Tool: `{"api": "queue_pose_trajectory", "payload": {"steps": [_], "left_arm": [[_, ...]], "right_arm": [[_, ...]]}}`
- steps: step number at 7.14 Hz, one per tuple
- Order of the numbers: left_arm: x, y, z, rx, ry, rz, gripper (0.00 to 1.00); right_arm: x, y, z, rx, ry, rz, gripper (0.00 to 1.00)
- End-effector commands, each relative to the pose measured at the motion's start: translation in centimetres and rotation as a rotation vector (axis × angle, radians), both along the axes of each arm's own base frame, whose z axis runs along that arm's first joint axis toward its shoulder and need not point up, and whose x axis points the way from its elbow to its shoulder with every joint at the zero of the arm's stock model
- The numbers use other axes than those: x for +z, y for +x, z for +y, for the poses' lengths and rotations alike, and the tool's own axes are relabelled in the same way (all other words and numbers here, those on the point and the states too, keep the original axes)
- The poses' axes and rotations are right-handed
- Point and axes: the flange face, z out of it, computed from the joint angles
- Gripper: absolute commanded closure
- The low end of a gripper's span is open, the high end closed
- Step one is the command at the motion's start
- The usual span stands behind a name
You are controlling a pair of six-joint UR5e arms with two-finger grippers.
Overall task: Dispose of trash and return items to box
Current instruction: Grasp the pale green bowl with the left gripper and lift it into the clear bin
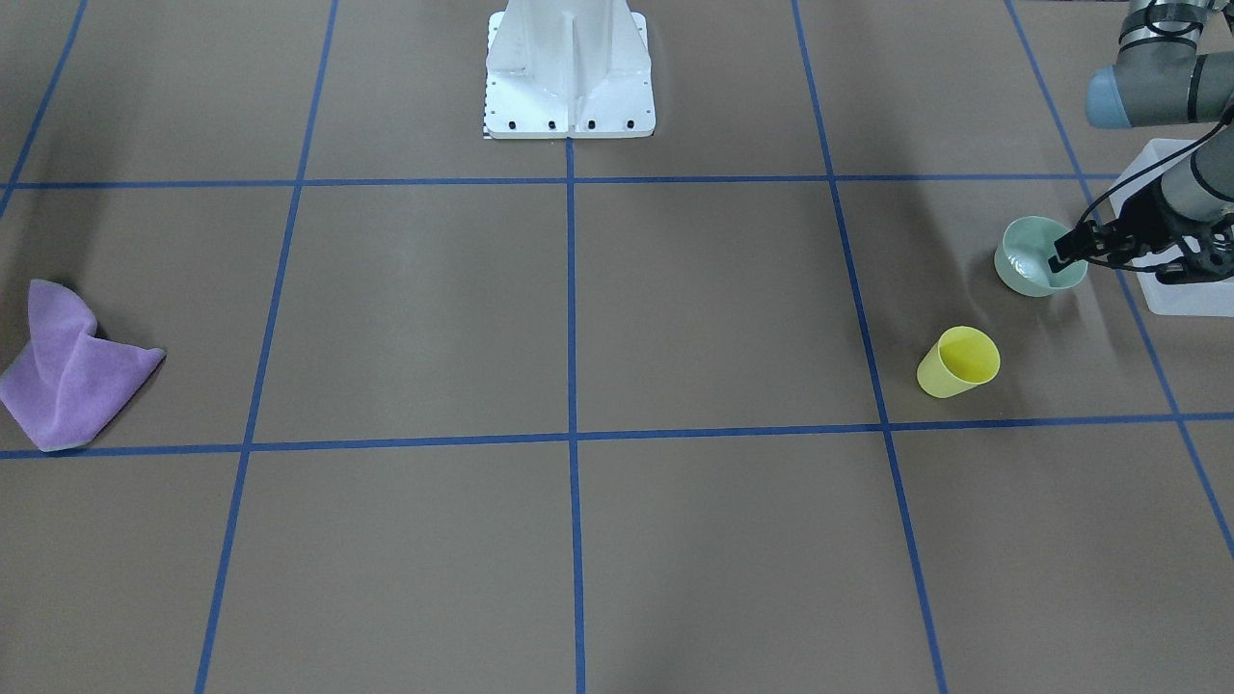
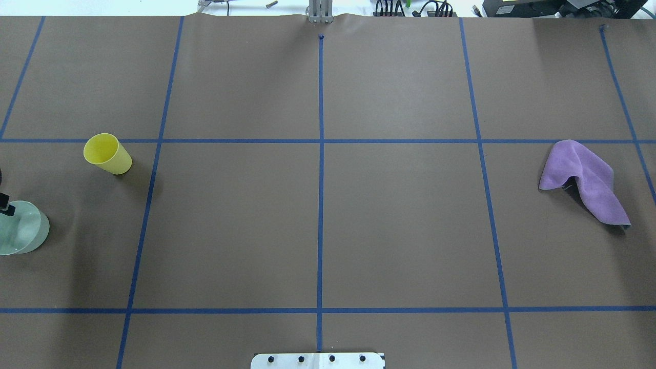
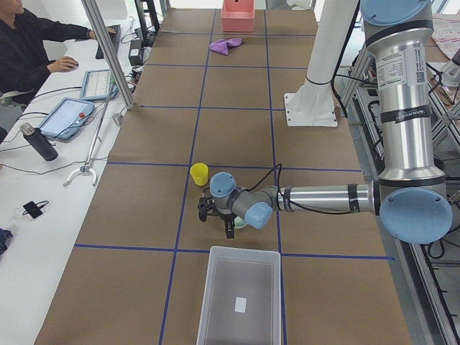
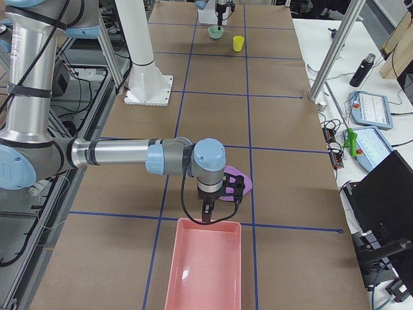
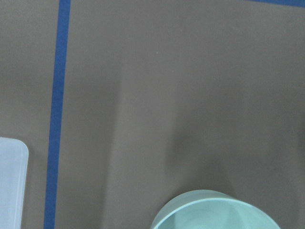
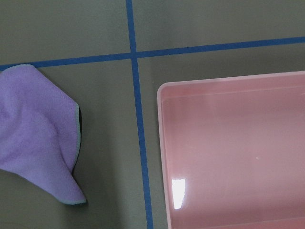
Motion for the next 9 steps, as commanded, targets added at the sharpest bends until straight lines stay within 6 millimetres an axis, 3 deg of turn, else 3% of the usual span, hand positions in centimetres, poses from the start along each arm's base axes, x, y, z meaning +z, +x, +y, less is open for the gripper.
{"api": "queue_pose_trajectory", "payload": {"steps": [1,3,7,8,9], "left_arm": [[0.9,1.1,1.2,0.037,0.008,0.009,0.04],[1.1,0.6,2.2,0.038,0.039,0.029,1.0],[0.4,0.2,2.7,0.012,-0.003,0.071,1.0],[-2.4,0.1,2.7,0.017,-0.02,0.143,1.0],[-4.3,-1.7,2.2,-0.004,-0.023,0.205,1.0]], "right_arm": [[0.0,0.0,0.0,0.0,0.0,0.0,0.0],[-0.1,0.0,0.0,0.0,0.003,0.0,0.0],[0.0,0.0,0.0,0.0,0.0,-0.001,0.0],[-0.1,0.0,0.0,0.0,0.003,-0.001,0.0],[-0.2,0.0,-0.1,0.0,0.006,-0.001,0.0]]}}
